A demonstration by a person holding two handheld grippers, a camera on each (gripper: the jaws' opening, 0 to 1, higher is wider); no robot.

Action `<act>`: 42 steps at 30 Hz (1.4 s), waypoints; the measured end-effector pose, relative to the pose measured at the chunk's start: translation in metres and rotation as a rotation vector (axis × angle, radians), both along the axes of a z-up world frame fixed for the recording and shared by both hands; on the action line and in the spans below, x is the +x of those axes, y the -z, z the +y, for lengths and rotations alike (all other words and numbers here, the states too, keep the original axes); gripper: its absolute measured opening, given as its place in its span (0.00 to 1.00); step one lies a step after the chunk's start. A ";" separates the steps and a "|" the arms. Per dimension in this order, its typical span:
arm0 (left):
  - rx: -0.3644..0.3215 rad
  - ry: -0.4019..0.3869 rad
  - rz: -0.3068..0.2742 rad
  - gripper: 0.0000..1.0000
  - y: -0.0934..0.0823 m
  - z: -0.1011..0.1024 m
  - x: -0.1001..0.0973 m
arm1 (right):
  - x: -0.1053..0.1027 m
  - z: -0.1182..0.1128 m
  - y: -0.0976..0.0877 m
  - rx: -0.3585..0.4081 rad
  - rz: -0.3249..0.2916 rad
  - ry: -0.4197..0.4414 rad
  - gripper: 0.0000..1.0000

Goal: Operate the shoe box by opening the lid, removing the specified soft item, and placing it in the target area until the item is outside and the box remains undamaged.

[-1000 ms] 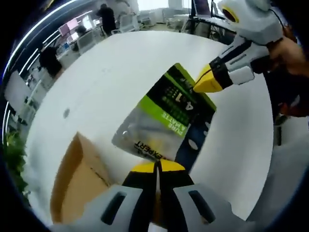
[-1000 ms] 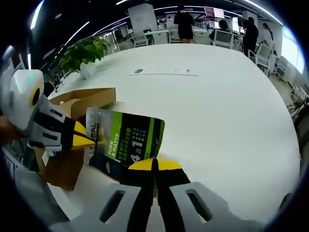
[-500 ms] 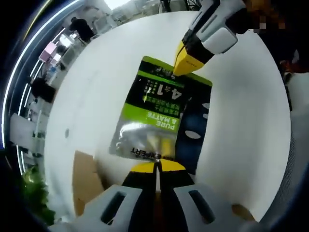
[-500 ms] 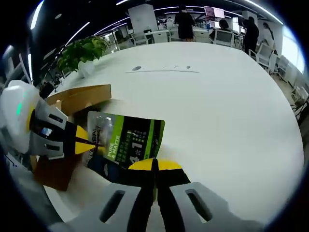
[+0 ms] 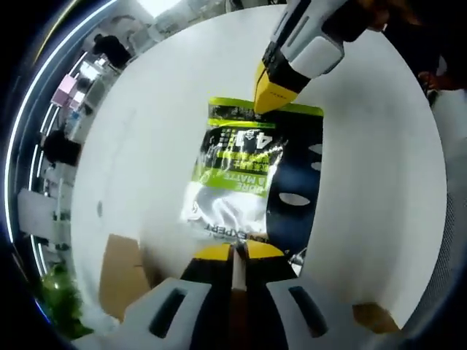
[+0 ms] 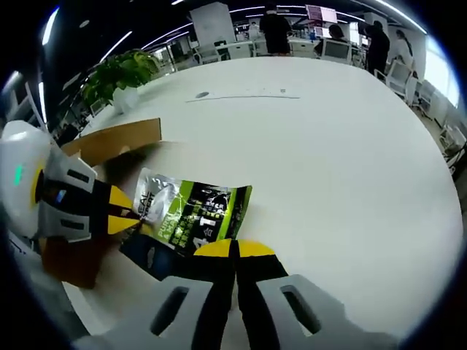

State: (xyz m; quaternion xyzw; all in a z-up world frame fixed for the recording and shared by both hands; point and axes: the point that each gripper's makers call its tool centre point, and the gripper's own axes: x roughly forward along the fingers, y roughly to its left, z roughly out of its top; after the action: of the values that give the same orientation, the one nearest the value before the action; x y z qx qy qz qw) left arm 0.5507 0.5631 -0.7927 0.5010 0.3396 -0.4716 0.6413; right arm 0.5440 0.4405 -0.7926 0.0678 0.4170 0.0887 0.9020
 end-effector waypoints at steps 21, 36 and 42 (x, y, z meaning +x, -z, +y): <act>-0.168 -0.077 0.076 0.13 -0.031 -0.007 -0.014 | -0.002 -0.004 0.005 -0.019 0.018 -0.001 0.01; -0.334 -0.188 0.140 0.18 -0.061 -0.001 -0.022 | 0.000 -0.001 0.004 -0.034 0.012 -0.033 0.02; -0.369 -0.210 0.129 0.19 -0.074 0.008 -0.021 | -0.003 -0.001 0.005 -0.037 0.019 -0.030 0.04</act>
State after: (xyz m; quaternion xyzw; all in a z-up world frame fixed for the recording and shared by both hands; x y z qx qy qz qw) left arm 0.5301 0.5709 -0.7185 0.3058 0.3383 -0.4875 0.7446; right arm 0.5413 0.4399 -0.7972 0.0457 0.4280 0.0940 0.8977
